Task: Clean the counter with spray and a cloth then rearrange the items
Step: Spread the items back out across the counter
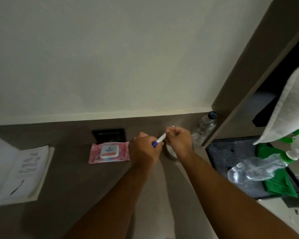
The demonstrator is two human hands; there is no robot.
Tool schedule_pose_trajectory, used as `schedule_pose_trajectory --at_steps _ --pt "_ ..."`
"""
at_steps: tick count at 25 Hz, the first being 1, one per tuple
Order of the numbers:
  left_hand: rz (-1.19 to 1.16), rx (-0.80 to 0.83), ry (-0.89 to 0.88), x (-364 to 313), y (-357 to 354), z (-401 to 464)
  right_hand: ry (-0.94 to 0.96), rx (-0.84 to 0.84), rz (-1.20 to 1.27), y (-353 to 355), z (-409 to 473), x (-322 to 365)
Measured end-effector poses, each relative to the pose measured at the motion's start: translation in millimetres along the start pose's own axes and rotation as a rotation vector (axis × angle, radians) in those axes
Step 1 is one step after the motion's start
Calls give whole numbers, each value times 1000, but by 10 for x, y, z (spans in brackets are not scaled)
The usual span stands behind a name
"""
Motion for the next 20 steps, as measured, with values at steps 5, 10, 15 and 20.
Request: schedule_pose_trajectory --at_steps 5,10,15,20 --pt "-116 -66 207 1022 993 -99 -86 221 138 -1203 -871 210" --pt "51 -162 338 2281 1900 -227 -64 443 38 -2474 -1841 345" --pt "127 -268 456 3241 2278 -393 -25 642 -75 -3519 -2504 312" --pt "167 -285 511 3715 2275 -428 -110 691 -183 -4040 -2704 42"
Point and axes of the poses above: each hand's wrist, its own z-axis towards the middle knuckle, its own y-axis out of the back of the hand, x = y × z, the point moved 5 cm from there along z, towards the middle knuckle, and after that the axes turned 13 degrees about -x, right-handed, at the moved point
